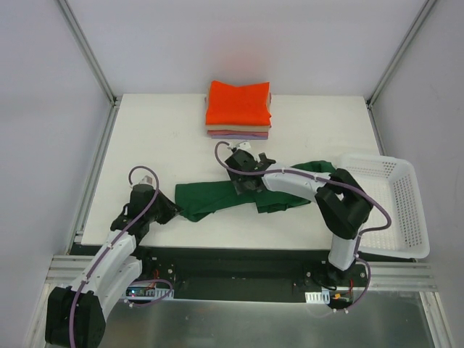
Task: Fold and stack the t-shirts
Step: Flatten out the tshirt
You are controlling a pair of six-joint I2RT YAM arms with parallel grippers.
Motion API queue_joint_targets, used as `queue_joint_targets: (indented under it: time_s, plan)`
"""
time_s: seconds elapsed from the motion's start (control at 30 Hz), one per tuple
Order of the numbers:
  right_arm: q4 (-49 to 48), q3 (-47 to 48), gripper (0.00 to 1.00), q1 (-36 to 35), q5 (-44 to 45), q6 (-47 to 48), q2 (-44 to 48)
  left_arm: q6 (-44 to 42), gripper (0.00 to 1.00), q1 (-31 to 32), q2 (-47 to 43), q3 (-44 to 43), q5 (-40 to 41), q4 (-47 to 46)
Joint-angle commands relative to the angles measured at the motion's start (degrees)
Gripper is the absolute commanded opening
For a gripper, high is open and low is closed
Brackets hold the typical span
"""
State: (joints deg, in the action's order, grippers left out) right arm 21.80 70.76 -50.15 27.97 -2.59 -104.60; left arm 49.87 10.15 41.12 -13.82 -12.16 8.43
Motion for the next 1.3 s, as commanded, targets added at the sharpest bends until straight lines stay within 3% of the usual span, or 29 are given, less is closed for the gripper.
queue_joint_targets:
  time_s: [0.0,0.17,0.33,0.43,0.63,0.77,1.03,1.27]
  plan:
    - [5.0,3.9,0.92,-0.8,4.6,-3.2,-2.5,-1.3,0.00,0.2,0.2,-1.1,-1.4,1.9]
    - [8.8,5.2,0.88,-0.6,9.8,-5.3,-5.1,-1.7,0.00,0.2,0.1,-1.8,-0.5,2.0]
    - [11.3,3.6,0.76,0.9,13.8,-8.6,-4.1,-1.9,0.00,0.2,-0.2,-2.3,0.7,2.6]
    - [11.3,1.8,0.61,1.7,15.1,-10.1,-2.1,-2.3,0.00,0.2,-0.6,-2.3,1.8,2.9]
    - [10.5,-2.4,0.16,3.2,17.3,-12.2,2.9,-4.8,0.00,0.2,-1.4,-4.4,4.4,4.8]
    - [10.3,-6.2,0.01,3.3,19.4,-12.0,10.1,-6.0,0.00,0.2,-2.7,-7.0,4.7,5.4]
    - [11.6,-10.2,0.00,7.1,20.4,-7.4,33.4,-7.2,0.00,0.2,-6.8,-17.1,5.7,7.1]
    - [8.9,-3.8,0.00,9.7,10.8,13.3,52.8,-7.3,0.00,0.2,-9.3,-32.5,9.7,8.3]
